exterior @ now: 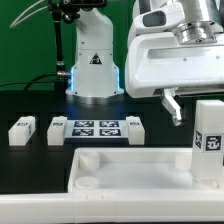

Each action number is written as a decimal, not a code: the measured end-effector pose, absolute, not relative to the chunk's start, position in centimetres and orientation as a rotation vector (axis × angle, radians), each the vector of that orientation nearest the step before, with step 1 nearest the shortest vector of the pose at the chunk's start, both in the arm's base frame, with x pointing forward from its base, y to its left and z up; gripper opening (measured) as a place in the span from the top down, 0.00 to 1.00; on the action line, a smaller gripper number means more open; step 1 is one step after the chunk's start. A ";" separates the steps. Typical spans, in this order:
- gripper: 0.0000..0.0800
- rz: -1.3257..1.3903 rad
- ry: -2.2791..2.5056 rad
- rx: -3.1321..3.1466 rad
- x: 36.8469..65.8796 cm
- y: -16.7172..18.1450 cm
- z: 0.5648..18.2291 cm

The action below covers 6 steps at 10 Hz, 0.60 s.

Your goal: Assemble desk

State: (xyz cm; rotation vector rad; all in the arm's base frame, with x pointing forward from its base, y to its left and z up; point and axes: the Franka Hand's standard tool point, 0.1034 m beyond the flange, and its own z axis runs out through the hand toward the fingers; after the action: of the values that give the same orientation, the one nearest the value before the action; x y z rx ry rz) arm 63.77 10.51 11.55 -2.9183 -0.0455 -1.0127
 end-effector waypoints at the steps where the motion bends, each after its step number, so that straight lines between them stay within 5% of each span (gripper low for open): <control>1: 0.20 -1.012 -0.046 -2.919 63.8 10.5 11.5; 6: 0.19 -1.006 -0.046 -2.921 63.8 10.5 11.5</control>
Offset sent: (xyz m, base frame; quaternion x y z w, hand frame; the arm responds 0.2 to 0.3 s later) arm 0.0000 0.0000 0.0000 0.0000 0.0000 0.0000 1.0000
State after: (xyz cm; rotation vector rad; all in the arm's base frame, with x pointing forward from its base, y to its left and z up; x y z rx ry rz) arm 63.75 10.48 11.48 -2.9212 -0.0458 -1.0065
